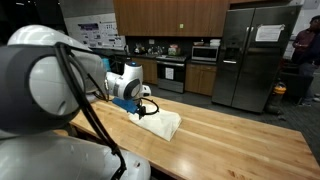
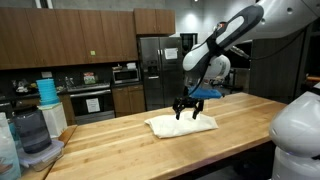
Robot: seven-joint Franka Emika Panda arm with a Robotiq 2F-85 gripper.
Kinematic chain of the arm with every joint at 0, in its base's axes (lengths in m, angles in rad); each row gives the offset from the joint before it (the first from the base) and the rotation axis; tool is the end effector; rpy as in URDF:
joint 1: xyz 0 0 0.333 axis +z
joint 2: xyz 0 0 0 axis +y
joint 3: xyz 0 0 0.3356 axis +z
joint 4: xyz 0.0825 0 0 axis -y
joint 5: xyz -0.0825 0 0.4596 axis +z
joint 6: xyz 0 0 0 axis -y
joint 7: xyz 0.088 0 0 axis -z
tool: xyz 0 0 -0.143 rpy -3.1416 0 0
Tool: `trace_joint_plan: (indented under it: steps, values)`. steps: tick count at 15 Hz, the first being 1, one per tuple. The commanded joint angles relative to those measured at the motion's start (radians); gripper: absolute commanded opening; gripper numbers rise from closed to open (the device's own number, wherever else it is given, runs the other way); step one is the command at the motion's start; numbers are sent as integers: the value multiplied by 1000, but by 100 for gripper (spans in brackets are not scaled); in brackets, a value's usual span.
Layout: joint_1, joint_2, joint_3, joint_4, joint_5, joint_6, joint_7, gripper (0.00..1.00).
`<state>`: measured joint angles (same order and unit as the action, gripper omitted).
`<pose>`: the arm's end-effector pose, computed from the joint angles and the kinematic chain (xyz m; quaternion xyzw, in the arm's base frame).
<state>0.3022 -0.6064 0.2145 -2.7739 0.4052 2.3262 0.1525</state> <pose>0.3598 0.2068 0.3348 -0.9913 -0.0397 -0.0460 0.1167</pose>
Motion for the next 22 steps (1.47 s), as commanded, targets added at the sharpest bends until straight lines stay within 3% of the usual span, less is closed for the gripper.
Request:
trace_joint_plan:
  steps: [1, 4, 8, 12, 17, 22]
  values:
    - [-11, -74, 28, -6, 9, 98, 102, 100]
    - [-29, -73, 50, 1, -10, 176, 167, 100]
    - [-11, -31, 20, 2, 8, 219, 145, 100]
    - [49, 64, -49, 33, 59, 201, 45, 100]
    - [60, 134, -63, 52, 66, 201, -17, 100]
    - [98, 185, -99, 85, 160, 240, -132, 100]
